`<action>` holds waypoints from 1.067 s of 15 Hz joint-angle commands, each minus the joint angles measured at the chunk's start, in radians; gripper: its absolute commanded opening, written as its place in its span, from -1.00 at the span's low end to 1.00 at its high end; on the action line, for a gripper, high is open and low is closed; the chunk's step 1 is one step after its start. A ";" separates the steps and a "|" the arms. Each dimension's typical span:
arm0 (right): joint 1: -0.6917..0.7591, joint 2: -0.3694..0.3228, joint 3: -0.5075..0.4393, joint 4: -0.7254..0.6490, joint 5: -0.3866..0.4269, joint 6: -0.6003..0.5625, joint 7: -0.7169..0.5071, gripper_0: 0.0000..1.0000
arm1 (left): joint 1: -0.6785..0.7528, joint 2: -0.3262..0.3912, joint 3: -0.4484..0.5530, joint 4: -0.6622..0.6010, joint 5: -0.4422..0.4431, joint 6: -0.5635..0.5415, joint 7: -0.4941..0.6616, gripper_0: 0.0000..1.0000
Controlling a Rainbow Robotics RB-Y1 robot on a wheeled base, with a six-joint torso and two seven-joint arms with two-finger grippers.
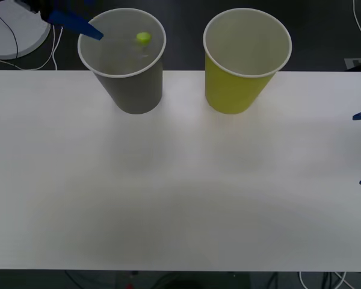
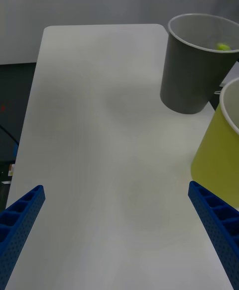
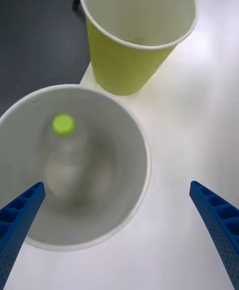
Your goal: Put the can into the green bin and the plastic bottle into the gray bin
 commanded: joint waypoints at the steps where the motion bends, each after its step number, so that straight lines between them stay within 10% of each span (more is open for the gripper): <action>1: 0.000 0.000 0.000 0.000 0.000 0.000 0.000 1.00 | 0.050 0.048 0.001 -0.013 0.053 0.000 -0.096 1.00; 16: 0.000 0.000 0.000 0.000 0.000 0.000 0.000 1.00 | 0.288 0.238 0.001 -0.192 0.228 0.095 -0.389 1.00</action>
